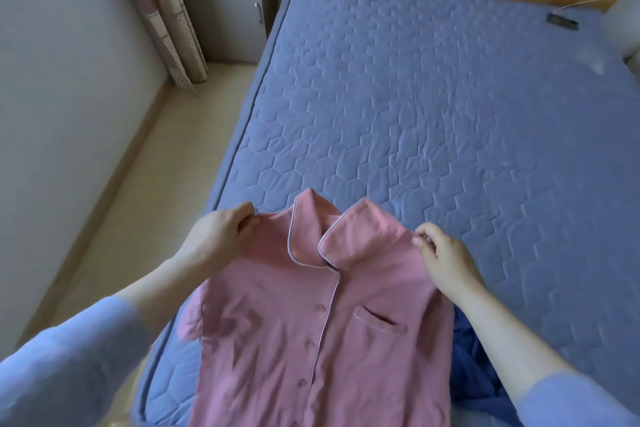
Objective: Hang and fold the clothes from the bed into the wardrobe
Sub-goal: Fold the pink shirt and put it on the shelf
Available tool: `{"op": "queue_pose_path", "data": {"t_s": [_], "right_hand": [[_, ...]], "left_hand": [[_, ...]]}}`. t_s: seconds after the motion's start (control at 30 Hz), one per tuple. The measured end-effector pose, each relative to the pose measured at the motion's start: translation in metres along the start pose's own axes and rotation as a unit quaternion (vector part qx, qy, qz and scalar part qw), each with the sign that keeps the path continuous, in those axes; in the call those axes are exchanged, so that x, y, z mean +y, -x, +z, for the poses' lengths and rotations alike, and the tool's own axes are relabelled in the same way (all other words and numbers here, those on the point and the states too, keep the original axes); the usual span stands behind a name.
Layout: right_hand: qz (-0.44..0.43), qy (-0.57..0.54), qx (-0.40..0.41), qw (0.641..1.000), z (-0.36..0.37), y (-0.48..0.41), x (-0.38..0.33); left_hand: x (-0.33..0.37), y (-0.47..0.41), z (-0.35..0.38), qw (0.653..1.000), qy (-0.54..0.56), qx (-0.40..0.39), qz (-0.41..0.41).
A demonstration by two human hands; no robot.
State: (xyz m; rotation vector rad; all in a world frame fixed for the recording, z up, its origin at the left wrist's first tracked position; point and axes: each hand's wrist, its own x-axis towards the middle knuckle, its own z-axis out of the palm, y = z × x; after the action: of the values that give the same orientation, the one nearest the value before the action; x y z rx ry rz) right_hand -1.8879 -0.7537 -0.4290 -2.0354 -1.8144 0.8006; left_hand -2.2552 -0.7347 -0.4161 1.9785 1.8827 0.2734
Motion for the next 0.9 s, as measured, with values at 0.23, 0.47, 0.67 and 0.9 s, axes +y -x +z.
{"op": "queue_pose_path", "data": {"t_s": [0.23,0.47,0.67,0.9], "right_hand": [[-0.008,0.036,-0.008,0.999,0.050,-0.077,0.039],[0.033,0.081,0.008,0.996,0.122,-0.144,0.091],[0.086,0.063,-0.016,0.994,0.185,-0.185,0.124],[0.167,-0.037,-0.070,0.983,0.220,-0.233,0.127]], "left_hand": [[-0.020,-0.075,0.066,0.999,-0.015,0.020,-0.031],[-0.052,-0.145,0.155,0.999,-0.005,0.011,-0.049],[-0.075,-0.191,0.226,0.994,-0.024,-0.038,-0.100],[-0.065,-0.239,0.268,0.987,0.011,-0.113,-0.110]]}}
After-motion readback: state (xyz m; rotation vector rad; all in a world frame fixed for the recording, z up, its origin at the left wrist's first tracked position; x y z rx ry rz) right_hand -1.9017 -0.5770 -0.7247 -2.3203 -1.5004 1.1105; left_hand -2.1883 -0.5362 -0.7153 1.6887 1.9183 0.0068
